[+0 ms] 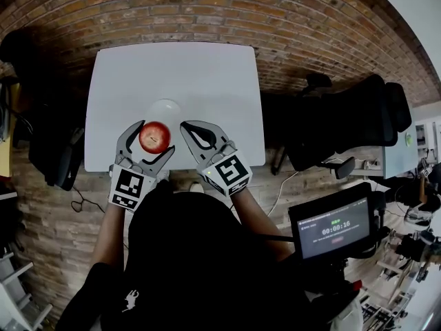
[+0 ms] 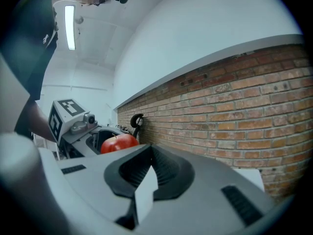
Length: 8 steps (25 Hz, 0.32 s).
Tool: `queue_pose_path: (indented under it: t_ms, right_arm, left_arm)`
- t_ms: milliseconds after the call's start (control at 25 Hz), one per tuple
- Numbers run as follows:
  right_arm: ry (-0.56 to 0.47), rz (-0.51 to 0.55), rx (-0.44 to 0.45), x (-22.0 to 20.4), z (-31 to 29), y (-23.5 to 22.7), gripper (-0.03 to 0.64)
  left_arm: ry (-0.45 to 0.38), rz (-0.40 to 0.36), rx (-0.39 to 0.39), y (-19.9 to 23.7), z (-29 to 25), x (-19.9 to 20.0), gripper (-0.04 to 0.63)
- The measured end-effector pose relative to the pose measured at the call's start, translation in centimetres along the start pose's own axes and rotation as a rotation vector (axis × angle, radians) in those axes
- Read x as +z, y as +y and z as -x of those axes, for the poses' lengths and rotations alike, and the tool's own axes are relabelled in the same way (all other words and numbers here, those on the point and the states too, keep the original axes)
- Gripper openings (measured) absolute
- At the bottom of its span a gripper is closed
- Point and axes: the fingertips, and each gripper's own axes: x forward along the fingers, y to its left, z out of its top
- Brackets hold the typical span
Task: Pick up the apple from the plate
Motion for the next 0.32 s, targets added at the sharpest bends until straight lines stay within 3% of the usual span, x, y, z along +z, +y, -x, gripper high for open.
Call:
queue_pose_path:
  t_ms: [320]
  right_arm:
    - [-0.025,0.013,-0.013,0.51,-0.28,-0.42,0.003]
  left_arm:
    - [-0.007,-0.014,-0.007,0.3,-0.37,0.21,0.411]
